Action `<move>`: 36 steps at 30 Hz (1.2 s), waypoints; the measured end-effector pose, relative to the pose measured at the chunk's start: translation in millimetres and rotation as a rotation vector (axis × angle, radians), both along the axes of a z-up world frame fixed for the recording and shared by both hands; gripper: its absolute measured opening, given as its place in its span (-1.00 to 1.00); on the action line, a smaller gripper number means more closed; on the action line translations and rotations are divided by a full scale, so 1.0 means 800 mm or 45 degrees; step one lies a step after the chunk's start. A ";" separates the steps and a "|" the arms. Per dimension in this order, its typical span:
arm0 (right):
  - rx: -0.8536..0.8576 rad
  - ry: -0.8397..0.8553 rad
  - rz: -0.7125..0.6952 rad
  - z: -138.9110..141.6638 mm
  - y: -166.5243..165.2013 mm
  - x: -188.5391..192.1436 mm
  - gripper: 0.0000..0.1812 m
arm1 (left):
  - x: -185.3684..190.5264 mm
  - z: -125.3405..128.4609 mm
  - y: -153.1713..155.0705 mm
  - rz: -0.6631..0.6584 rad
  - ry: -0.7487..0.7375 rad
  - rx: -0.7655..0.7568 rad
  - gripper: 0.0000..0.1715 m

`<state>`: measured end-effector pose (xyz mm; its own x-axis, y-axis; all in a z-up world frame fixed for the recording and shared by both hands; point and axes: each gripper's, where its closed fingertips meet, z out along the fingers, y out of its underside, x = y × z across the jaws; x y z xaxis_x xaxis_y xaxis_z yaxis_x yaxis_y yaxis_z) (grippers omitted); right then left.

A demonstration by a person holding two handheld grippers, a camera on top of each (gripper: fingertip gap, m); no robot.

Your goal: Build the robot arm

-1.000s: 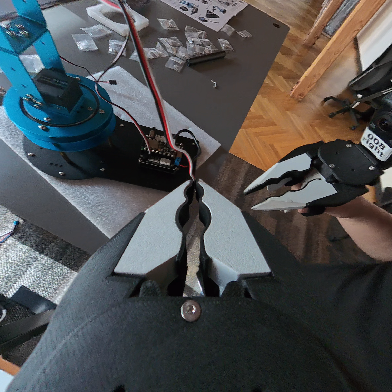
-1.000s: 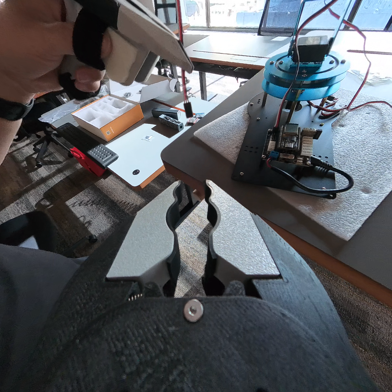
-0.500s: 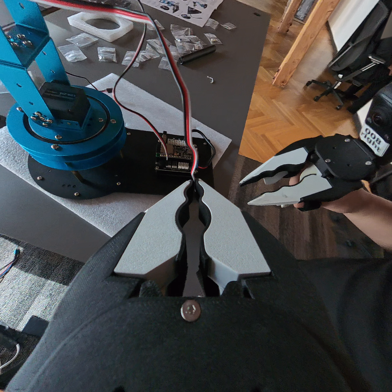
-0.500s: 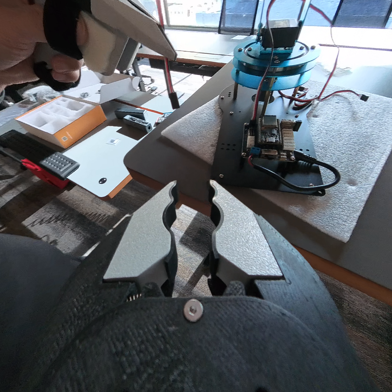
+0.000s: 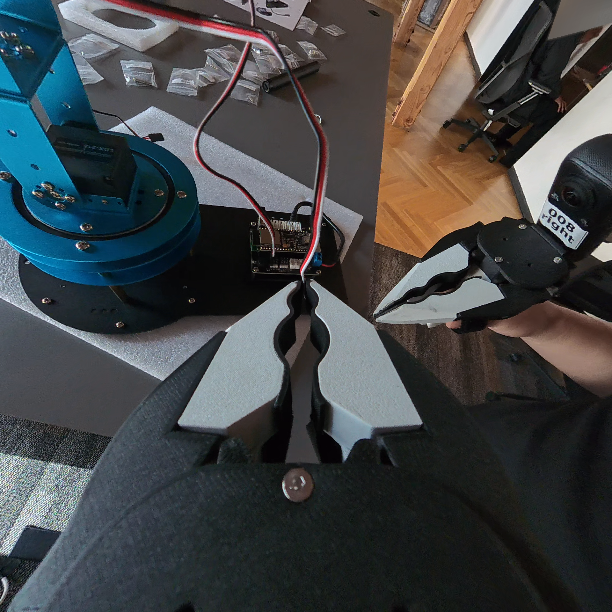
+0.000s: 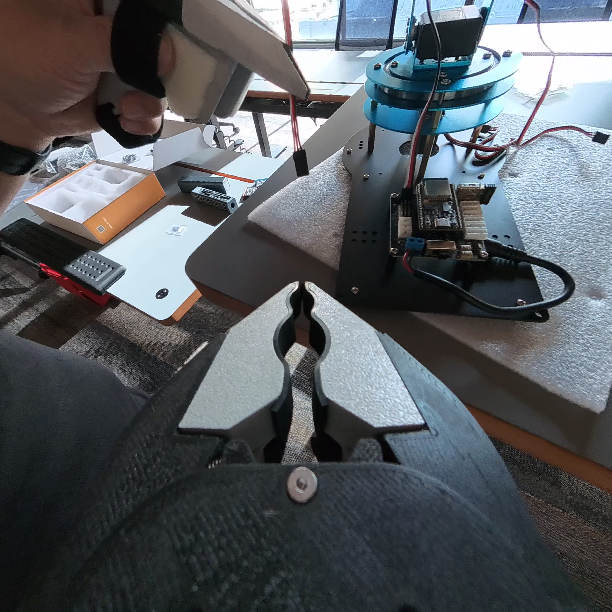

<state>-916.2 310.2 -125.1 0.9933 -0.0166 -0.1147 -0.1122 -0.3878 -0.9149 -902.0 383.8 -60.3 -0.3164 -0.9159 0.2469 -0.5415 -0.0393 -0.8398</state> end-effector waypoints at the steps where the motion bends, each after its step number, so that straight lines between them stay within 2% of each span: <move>1: 0.000 0.003 0.004 0.000 0.002 0.000 -1.00 | 0.000 0.000 0.001 -0.001 0.000 -0.001 -1.00; 14: 0.005 0.014 0.062 -0.005 0.014 -0.004 -1.00 | 0.001 0.000 0.013 0.031 -0.025 -0.024 -1.00; 20: 0.176 -0.057 0.034 0.012 0.011 0.009 -0.95 | 0.000 -0.004 0.022 0.028 -0.081 -0.086 -1.00; 23: 0.315 -0.192 -0.085 0.032 0.000 0.045 -0.82 | 0.000 -0.011 0.026 -0.021 -0.076 -0.216 -1.00; 30: 0.621 -0.609 -0.467 0.100 -0.050 0.186 -0.83 | 0.003 -0.026 0.036 -0.172 0.001 -0.634 -1.00; 33: 0.563 -0.835 -0.559 0.107 -0.055 0.248 -0.84 | -0.001 -0.042 0.040 -0.202 0.066 -0.672 -1.00; 36: 0.465 -0.949 -0.549 0.099 -0.043 0.290 -0.84 | -0.005 -0.060 0.040 -0.218 0.138 -0.691 -1.00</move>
